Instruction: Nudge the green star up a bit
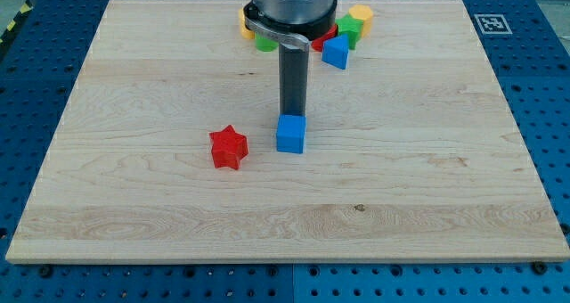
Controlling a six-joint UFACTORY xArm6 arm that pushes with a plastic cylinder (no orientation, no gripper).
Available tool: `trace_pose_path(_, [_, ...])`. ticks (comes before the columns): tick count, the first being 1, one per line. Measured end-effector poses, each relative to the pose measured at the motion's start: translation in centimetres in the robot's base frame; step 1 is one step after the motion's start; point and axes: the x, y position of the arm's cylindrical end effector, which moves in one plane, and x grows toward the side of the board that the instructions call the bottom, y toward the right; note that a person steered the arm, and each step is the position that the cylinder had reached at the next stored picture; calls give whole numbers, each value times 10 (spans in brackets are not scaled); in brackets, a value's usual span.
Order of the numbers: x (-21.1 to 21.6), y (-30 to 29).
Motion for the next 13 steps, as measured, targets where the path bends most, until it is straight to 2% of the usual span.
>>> trace_pose_path(2, [16, 0])
trace_pose_path(4, [13, 0])
trace_pose_path(5, [-13, -1])
trace_pose_path(7, [-9, -5])
trace_pose_path(8, [-19, -25])
trace_pose_path(9, [-49, -55])
trace_pose_path(10, [-64, -54])
trace_pose_path(13, [-67, 42])
